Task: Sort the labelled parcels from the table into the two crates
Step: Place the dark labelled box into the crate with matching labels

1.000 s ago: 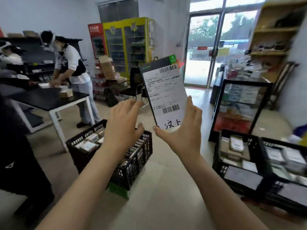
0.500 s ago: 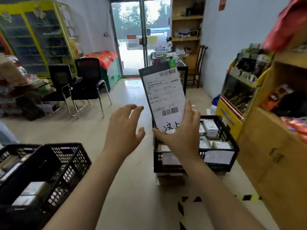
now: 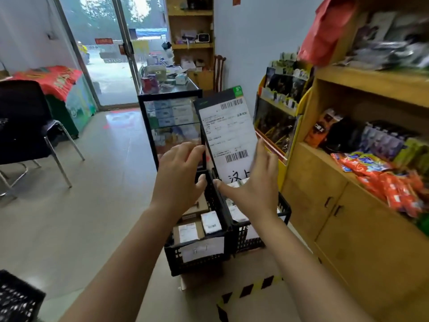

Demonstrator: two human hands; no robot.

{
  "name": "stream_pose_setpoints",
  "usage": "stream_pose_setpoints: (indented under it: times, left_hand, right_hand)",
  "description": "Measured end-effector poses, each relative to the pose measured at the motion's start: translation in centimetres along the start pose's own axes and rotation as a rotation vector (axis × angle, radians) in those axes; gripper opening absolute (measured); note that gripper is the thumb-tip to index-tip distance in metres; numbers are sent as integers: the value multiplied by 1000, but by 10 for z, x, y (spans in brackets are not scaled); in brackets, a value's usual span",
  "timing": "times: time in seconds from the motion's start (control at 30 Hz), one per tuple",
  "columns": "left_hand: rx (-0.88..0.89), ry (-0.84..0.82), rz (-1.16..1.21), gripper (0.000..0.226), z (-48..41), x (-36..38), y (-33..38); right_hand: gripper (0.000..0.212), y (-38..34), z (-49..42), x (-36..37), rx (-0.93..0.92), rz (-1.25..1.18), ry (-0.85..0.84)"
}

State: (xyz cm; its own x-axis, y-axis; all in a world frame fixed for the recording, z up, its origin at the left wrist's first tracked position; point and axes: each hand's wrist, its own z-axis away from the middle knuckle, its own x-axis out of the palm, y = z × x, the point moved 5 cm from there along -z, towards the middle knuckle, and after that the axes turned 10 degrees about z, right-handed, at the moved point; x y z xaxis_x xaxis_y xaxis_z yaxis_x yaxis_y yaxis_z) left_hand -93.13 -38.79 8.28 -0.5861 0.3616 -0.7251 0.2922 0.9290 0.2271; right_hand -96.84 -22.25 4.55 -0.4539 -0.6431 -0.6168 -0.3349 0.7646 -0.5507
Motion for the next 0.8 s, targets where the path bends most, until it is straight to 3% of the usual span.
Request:
stream_pose_setpoints:
  times: [0.43, 0.8]
  left_hand:
    - [38, -102, 106, 62, -135, 140, -42]
    - [-105, -143, 65, 62, -218, 270, -40]
  right_hand:
    - [130, 100, -128, 69, 177, 122, 24]
    - [129, 211, -234, 125, 131, 77, -74]
